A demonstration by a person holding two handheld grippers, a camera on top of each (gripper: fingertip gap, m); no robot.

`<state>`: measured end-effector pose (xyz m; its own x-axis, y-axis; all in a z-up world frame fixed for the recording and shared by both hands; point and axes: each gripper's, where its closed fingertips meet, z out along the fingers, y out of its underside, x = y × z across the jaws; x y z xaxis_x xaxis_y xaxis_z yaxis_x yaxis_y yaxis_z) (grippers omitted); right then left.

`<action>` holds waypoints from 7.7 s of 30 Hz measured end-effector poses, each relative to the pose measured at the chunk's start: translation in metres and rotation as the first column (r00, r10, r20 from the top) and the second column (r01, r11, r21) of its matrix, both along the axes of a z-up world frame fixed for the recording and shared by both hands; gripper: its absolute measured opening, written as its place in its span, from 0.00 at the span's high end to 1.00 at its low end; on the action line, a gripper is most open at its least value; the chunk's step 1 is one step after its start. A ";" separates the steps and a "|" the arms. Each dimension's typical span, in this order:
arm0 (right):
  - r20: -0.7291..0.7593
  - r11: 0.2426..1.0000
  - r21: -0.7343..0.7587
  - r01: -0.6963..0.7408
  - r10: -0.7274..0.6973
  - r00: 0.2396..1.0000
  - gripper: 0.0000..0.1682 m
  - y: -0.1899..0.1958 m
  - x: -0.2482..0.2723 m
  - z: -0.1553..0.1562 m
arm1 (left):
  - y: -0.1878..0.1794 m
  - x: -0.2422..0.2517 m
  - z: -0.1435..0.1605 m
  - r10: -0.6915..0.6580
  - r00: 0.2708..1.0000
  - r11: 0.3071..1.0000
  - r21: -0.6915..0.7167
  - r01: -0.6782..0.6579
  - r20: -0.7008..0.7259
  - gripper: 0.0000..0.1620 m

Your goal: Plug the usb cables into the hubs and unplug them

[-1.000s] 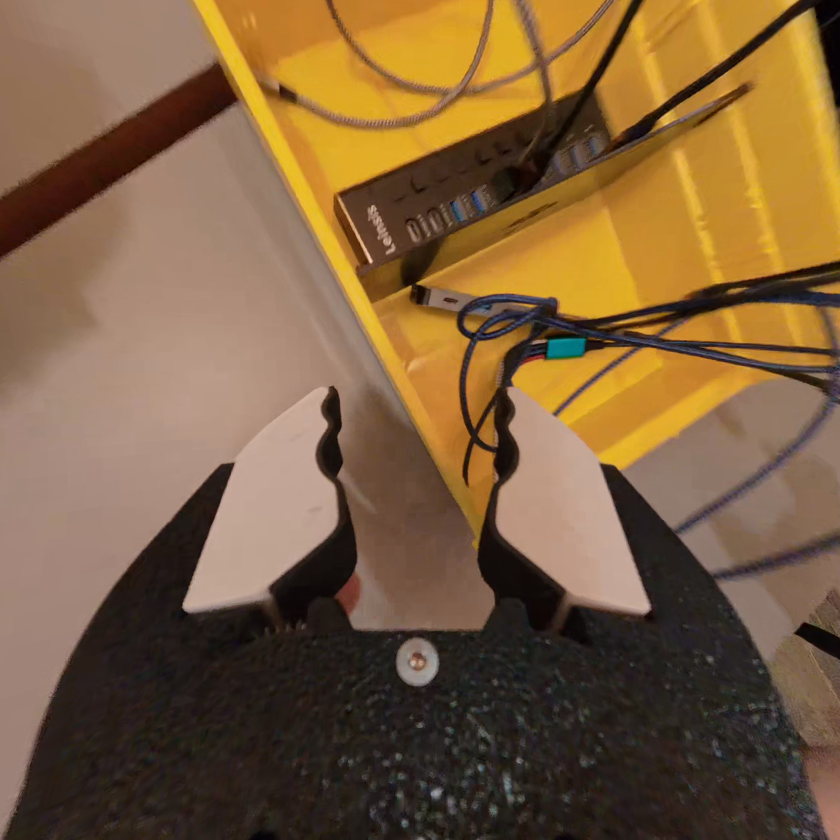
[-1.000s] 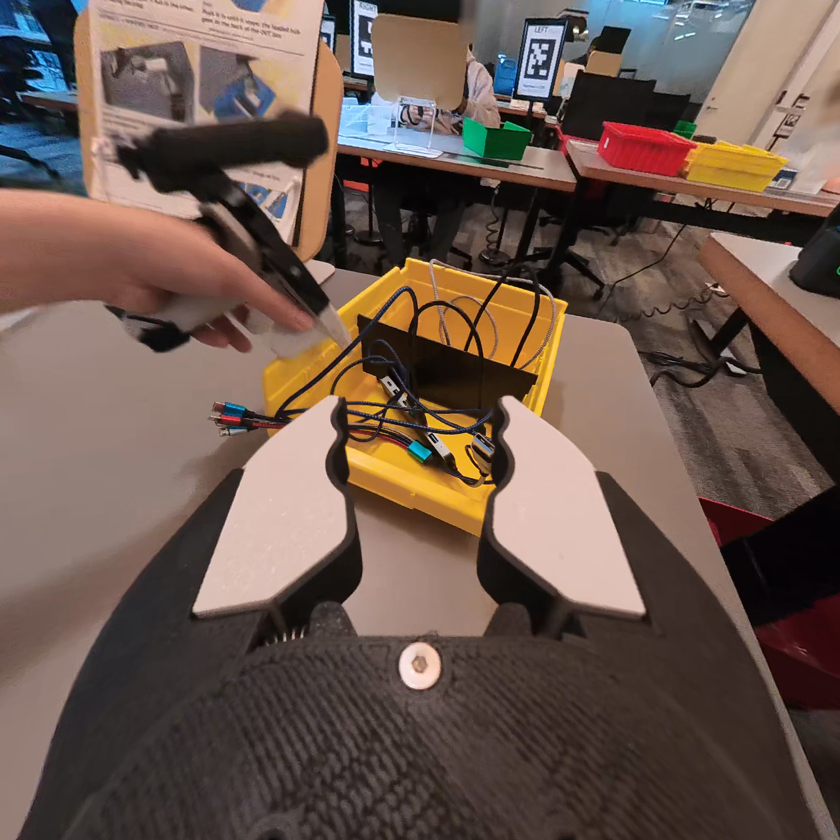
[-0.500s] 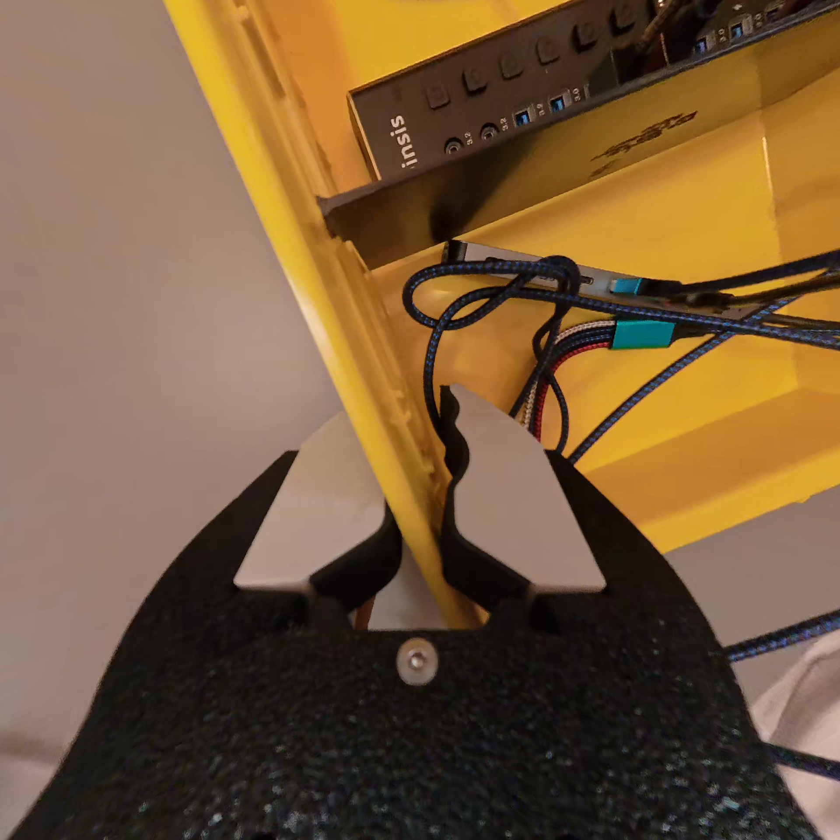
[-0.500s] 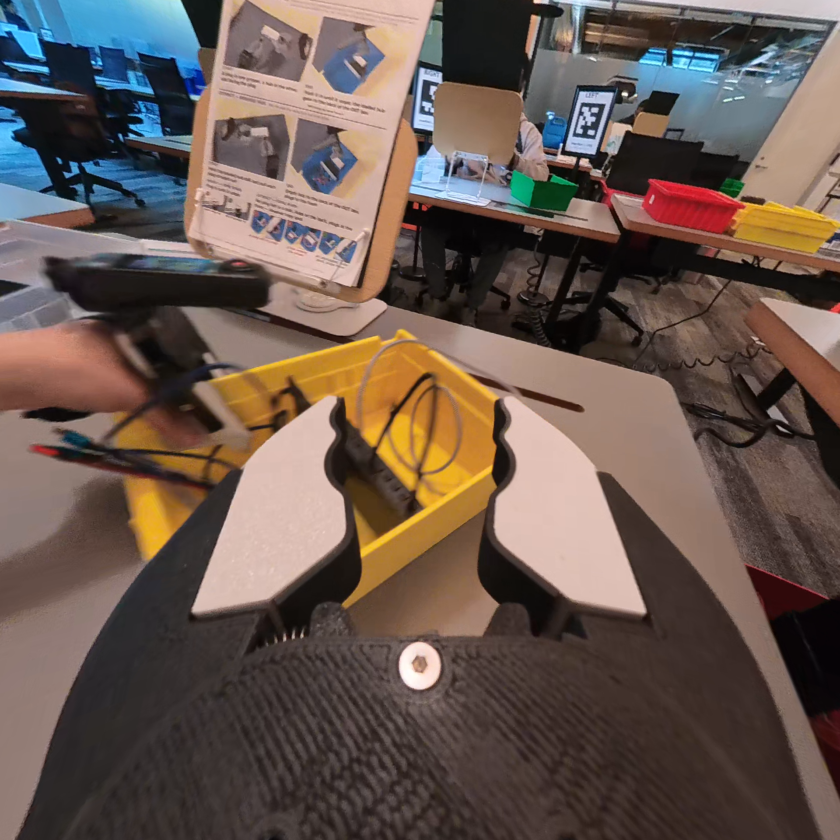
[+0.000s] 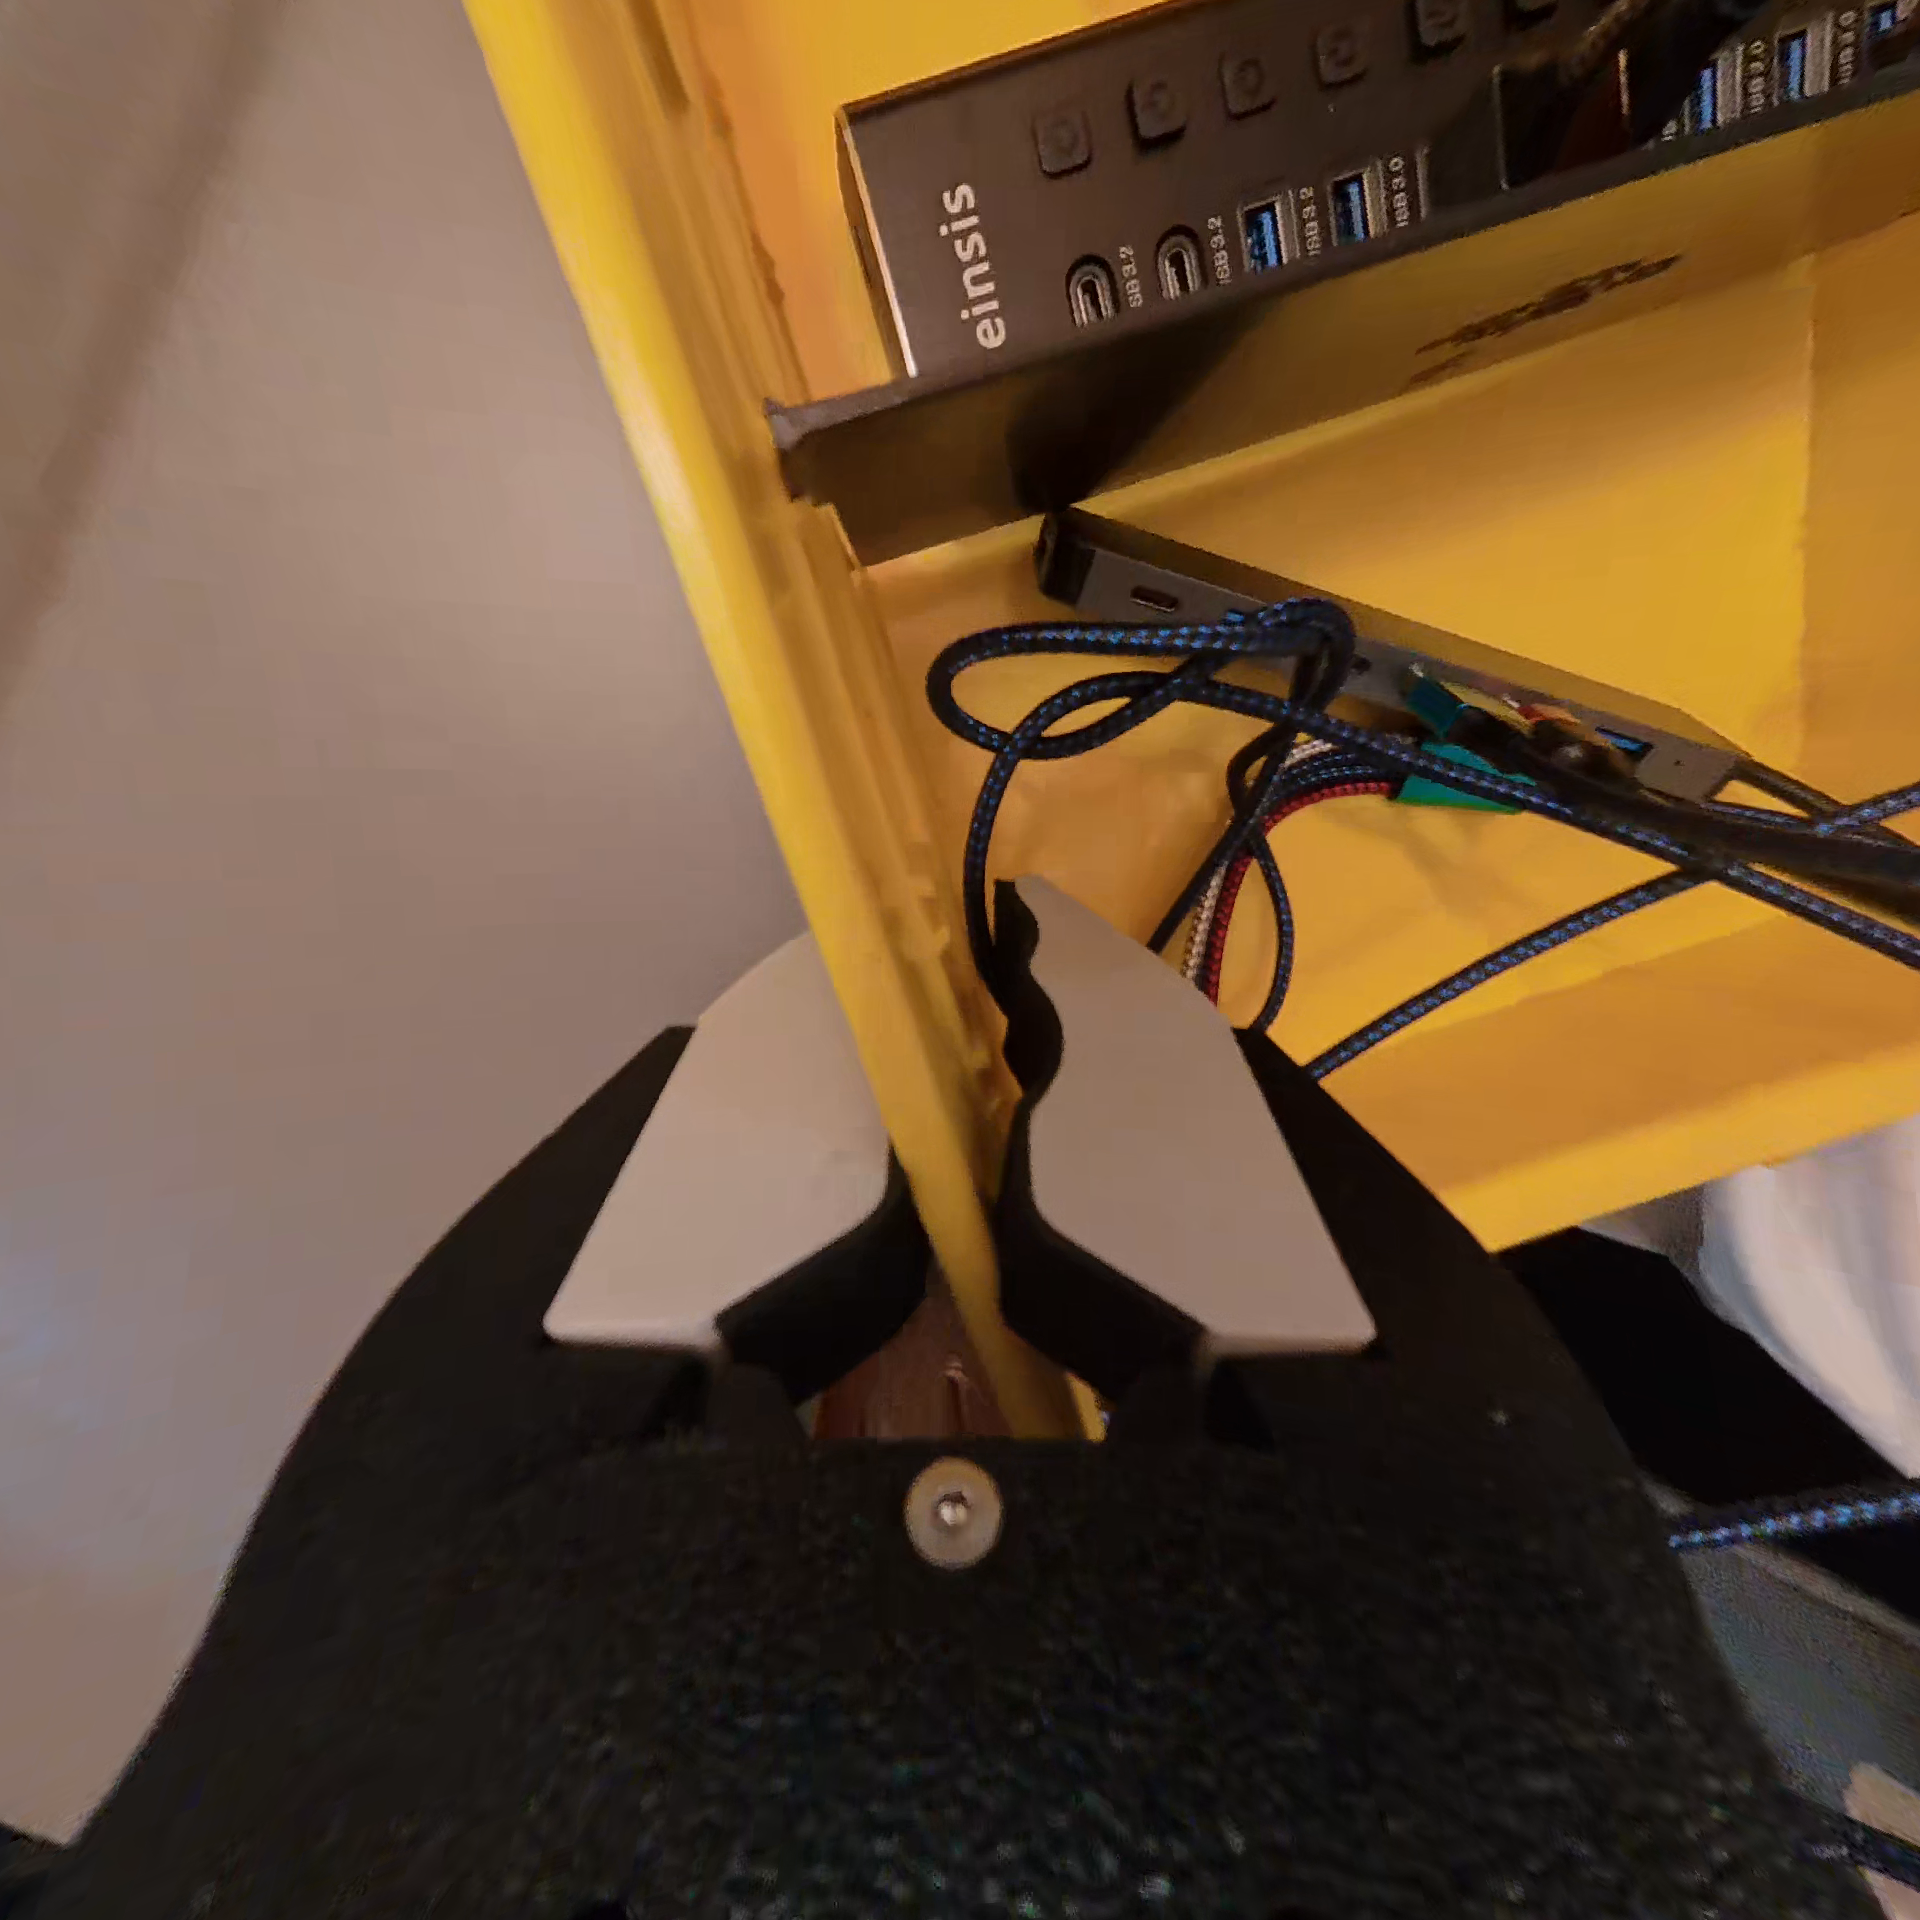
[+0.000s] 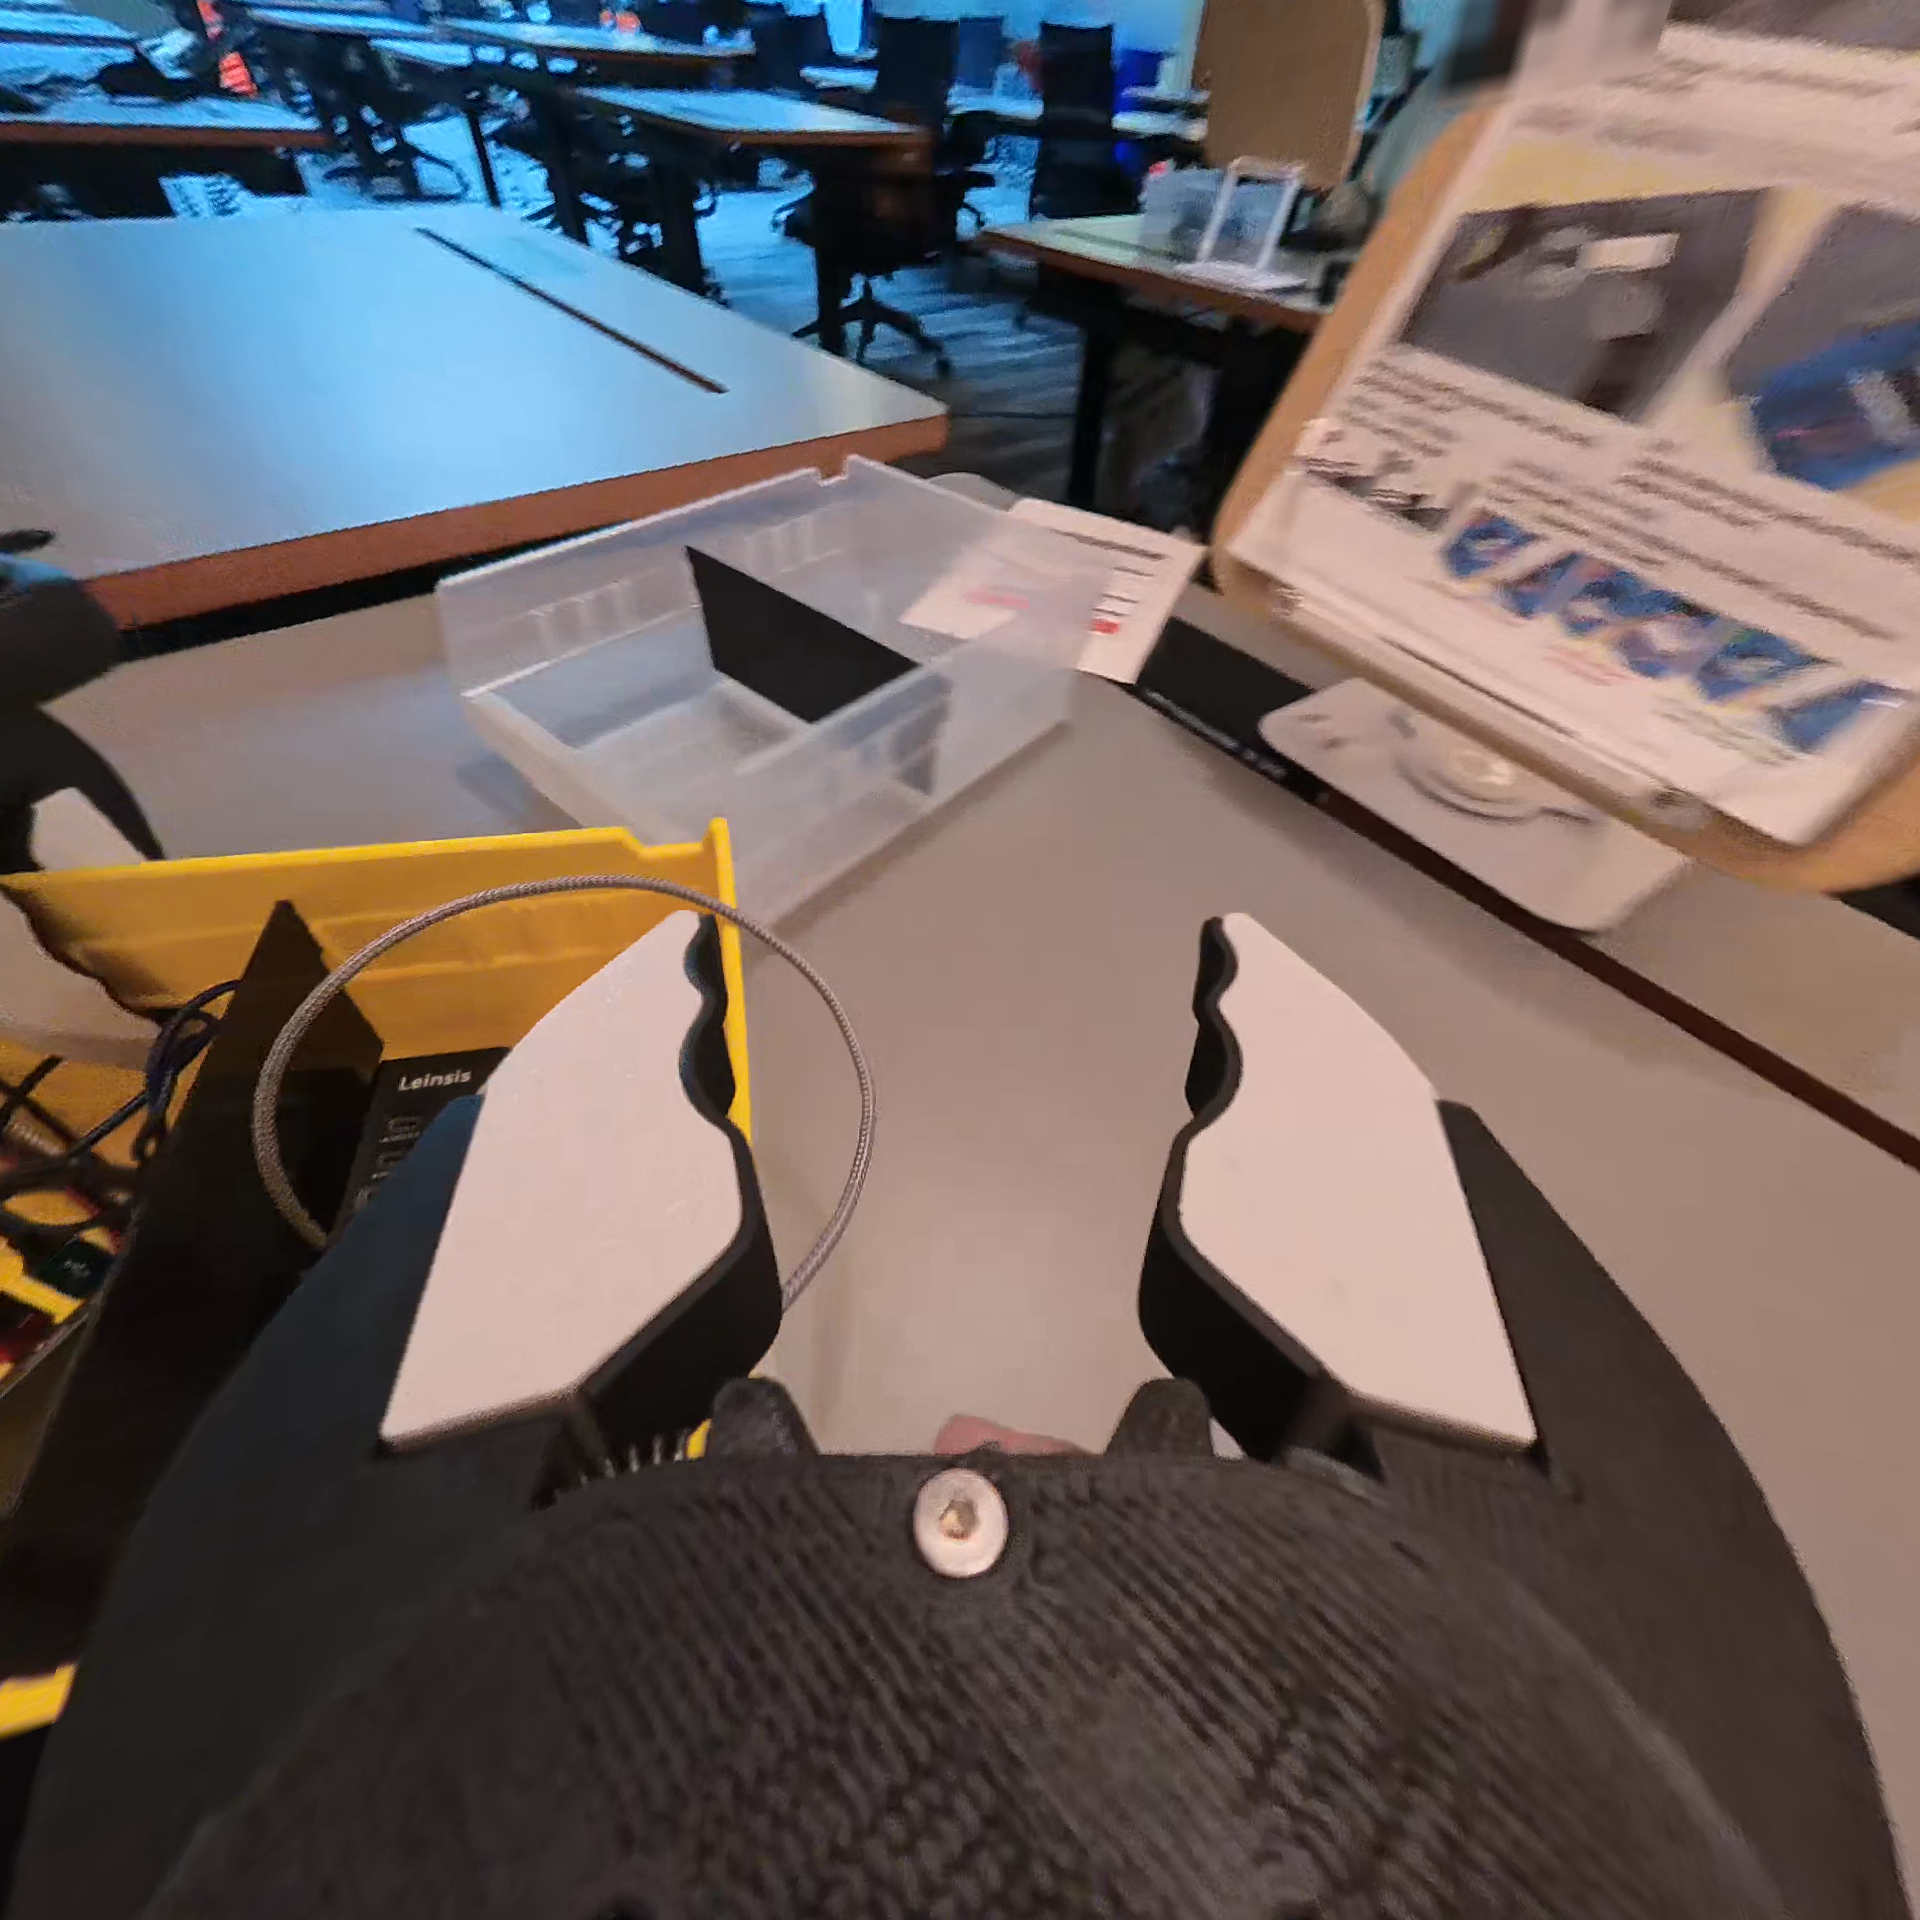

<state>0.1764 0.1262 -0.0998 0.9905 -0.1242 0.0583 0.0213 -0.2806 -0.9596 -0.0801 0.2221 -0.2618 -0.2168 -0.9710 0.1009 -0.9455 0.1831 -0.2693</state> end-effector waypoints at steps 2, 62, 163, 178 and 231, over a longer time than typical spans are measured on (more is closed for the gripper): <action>-0.039 0.998 -0.040 -0.040 0.038 0.999 0.46 0.042 -0.020 -0.010 | 0.015 -0.031 0.000 0.069 0.998 0.998 -0.004 -0.069 -0.004 0.94; -0.046 0.637 -0.203 0.743 -0.765 0.643 0.94 -0.278 0.323 -0.112 | 0.236 0.115 0.000 0.681 0.726 0.731 -0.032 -0.682 0.091 0.90; -0.467 0.840 0.279 -0.466 0.543 0.698 0.93 -0.100 0.031 -0.026 | -0.130 0.176 0.082 -0.300 0.768 0.828 -0.246 0.504 0.565 0.74; -0.402 0.732 -0.105 -0.673 0.588 0.702 0.94 -0.101 -0.020 -0.076 | -0.157 0.211 0.146 -0.671 0.663 0.730 0.140 0.669 0.332 0.65; 0.438 0.968 0.116 -0.222 0.151 0.886 1.00 -0.035 0.015 -0.029 | -0.104 0.279 0.141 0.776 0.625 0.044 -0.996 0.079 0.084 0.94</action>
<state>0.1918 0.0911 -0.1286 0.8817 0.0174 0.4715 0.4713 -0.0769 -0.8786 0.1991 0.1186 -0.1204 -0.2902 -0.1475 0.9455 -0.3669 -0.8954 -0.2523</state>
